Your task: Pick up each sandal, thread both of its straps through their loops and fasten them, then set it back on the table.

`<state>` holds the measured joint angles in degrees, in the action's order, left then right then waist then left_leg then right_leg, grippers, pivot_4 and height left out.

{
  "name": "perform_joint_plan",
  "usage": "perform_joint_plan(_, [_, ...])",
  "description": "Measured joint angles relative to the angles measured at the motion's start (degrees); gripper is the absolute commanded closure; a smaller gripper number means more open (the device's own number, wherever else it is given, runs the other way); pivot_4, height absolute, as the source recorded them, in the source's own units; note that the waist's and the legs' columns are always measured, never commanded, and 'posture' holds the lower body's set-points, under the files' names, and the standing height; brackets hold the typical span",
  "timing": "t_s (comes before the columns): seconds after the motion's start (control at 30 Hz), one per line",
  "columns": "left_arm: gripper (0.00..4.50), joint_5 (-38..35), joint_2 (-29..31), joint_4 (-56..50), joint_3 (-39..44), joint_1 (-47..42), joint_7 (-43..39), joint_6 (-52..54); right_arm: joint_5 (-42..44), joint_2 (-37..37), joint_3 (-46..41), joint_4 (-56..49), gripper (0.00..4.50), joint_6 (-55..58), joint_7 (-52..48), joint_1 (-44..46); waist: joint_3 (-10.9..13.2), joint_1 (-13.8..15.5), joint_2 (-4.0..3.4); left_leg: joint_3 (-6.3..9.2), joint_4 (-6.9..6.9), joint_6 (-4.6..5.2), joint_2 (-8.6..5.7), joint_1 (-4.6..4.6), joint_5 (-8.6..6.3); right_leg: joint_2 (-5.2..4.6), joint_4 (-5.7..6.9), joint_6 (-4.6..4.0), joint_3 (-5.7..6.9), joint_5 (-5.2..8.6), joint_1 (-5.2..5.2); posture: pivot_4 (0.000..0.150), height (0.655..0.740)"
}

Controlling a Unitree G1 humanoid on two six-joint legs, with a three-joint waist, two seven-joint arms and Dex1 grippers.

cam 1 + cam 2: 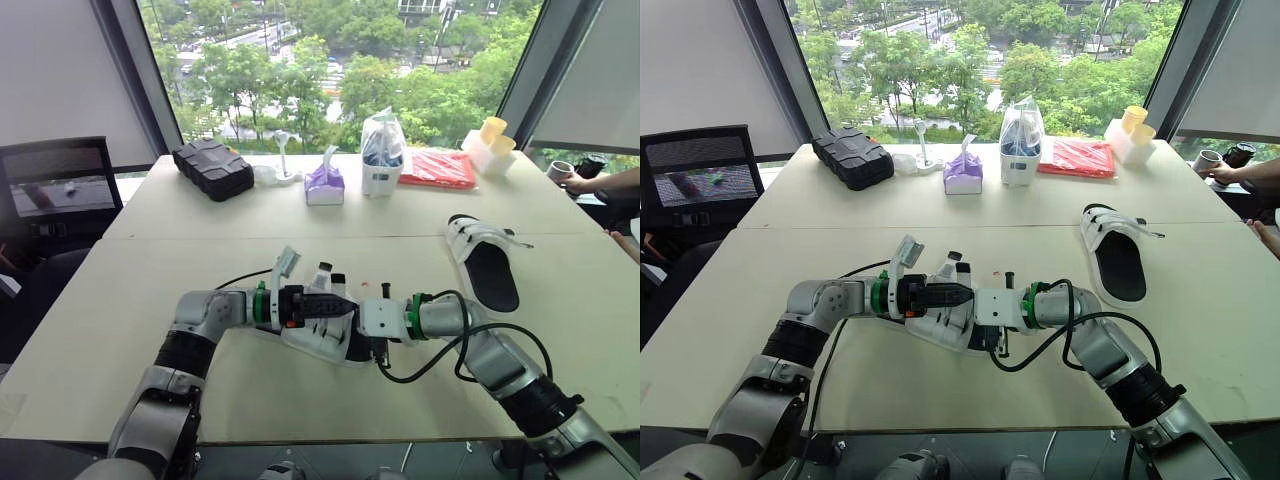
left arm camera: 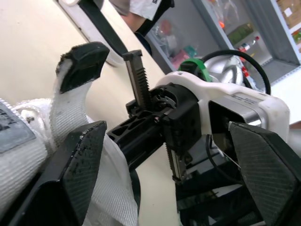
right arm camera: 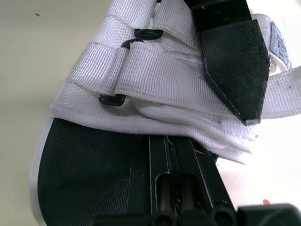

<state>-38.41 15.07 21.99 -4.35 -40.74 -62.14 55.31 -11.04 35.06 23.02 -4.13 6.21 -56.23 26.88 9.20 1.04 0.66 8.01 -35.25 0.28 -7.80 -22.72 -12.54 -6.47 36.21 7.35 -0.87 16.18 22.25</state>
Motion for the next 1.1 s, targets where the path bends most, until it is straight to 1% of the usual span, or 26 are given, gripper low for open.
perform_joint_plan(0.17, [0.03, 0.0, -4.3, 3.4, 5.1, -3.3, 7.0, -0.7, 0.0, -0.5, 0.1, 0.1, 4.5, 0.0, 0.3, 0.5, 0.0, 0.5, 0.01, 0.01, -0.02, 0.01, -0.05, -0.01, 0.01, -0.02, 0.0, 0.04, 0.01, -0.02, 0.0, 0.15, 0.74])
perform_joint_plan(0.4, [0.03, -4.4, -7.3, 5.7, 12.6, -5.8, 14.8, 4.0, 0.0, -0.6, 0.3, 0.1, 4.5, -0.3, 0.3, 0.5, 0.0, 1.0, 0.04, 0.0, 0.01, 0.09, -0.05, -0.07, 0.07, 0.01, 0.0, 0.11, 0.04, -0.06, 0.1, 0.15, 0.74])
perform_joint_plan(0.53, [0.03, -6.2, -6.3, 5.7, 16.6, -8.6, 17.9, 4.5, 0.0, -0.7, 0.5, 0.2, 4.5, -0.4, 0.2, 0.5, 0.0, 1.0, 0.05, 0.0, 0.01, 0.07, -0.05, -0.1, 0.08, 0.03, 0.0, 0.13, 0.04, -0.07, 0.14, 0.15, 0.74])
perform_joint_plan(0.6, [0.03, -6.1, -3.1, 5.3, 17.6, -10.1, 18.0, 3.8, 0.0, -0.7, 0.7, -0.1, 4.5, -0.4, 0.2, 0.5, 0.0, 0.9, 0.04, 0.0, 0.08, 0.02, -0.05, -0.11, 0.1, 0.04, 0.0, 0.13, 0.04, -0.07, 0.18, 0.15, 0.74])
perform_joint_plan(0.63, [0.03, -5.7, -1.4, 5.0, 17.5, -10.2, 17.3, 3.0, 0.0, -0.7, 0.8, -0.2, 4.5, -0.4, 0.2, 0.5, 0.0, 0.8, 0.04, -0.01, 0.12, -0.16, -0.05, -0.1, 0.21, 0.04, 0.01, 0.13, 0.04, -0.07, 0.19, 0.15, 0.74])
perform_joint_plan(0.73, [0.03, -0.6, 5.6, 5.0, 13.9, -9.3, 11.6, -3.8, 0.0, -0.7, 0.8, -0.4, 4.5, -0.4, 0.2, 0.3, 0.0, 0.3, 0.04, -0.03, 0.18, -0.27, -0.07, -0.13, 0.26, 0.04, 0.0, 0.13, 0.03, -0.07, 0.24, 0.15, 0.74])
perform_joint_plan(0.83, [0.03, 9.9, 13.7, 7.3, 6.4, -6.6, 2.5, -19.9, 0.0, -0.7, 0.8, -0.7, 4.5, -0.4, 0.3, 0.1, 0.0, 0.0, 0.03, -0.03, 0.2, -0.29, -0.16, -0.14, 0.26, -0.02, -0.05, 0.13, 0.03, -0.07, 0.23, 0.15, 0.74])
perform_joint_plan(0.87, [0.03, 14.5, 16.0, 9.6, 3.0, -5.5, -0.9, -28.3, 0.0, -0.7, 0.7, -0.7, 4.5, -0.4, 0.3, 0.1, 0.0, 0.0, 0.03, -0.03, 0.19, -0.33, -0.18, -0.14, 0.23, -0.04, -0.08, 0.12, 0.03, -0.06, 0.21, 0.15, 0.74])
perform_joint_plan(0.9, [0.03, 17.7, 17.2, 11.5, 1.1, -4.7, -3.1, -34.4, 0.0, -0.6, 0.7, -0.8, 4.5, -0.3, 0.4, 0.0, 0.0, 0.0, 0.03, -0.03, 0.17, -0.37, -0.21, -0.14, 0.19, -0.07, -0.11, 0.12, 0.03, -0.06, 0.2, 0.15, 0.74])
perform_joint_plan(0.93, [0.03, 21.2, 18.0, 14.4, -1.0, -3.9, -5.3, -41.0, 0.0, -0.5, 0.5, -0.9, 4.5, -0.3, 0.4, -0.1, 0.0, 0.0, 0.03, -0.02, 0.16, -0.15, -0.25, -0.17, 0.04, -0.12, -0.11, 0.12, 0.03, -0.06, 0.21, 0.15, 0.74])
perform_joint_plan(1.03, [0.03, 26.2, 17.8, 21.0, -3.6, -3.7, -8.3, -52.6, 0.0, -0.4, 0.2, -1.3, 4.5, -0.2, 0.4, -0.4, 0.0, 0.3, 0.06, 0.01, 0.07, 0.01, -0.25, -0.4, -0.05, -0.11, -0.08, 0.12, 0.03, -0.07, 0.4, 0.15, 0.74])
perform_joint_plan(1.1, [0.03, 27.6, 17.0, 24.4, -3.7, -4.3, -9.5, -57.4, 0.0, -0.4, 0.1, -1.8, 4.5, -0.2, 0.5, -0.6, 0.0, 0.2, 0.06, 0.02, 0.05, 0.14, -0.24, -0.58, 0.03, -0.11, -0.01, 0.12, 0.03, -0.07, 0.62, 0.15, 0.74])
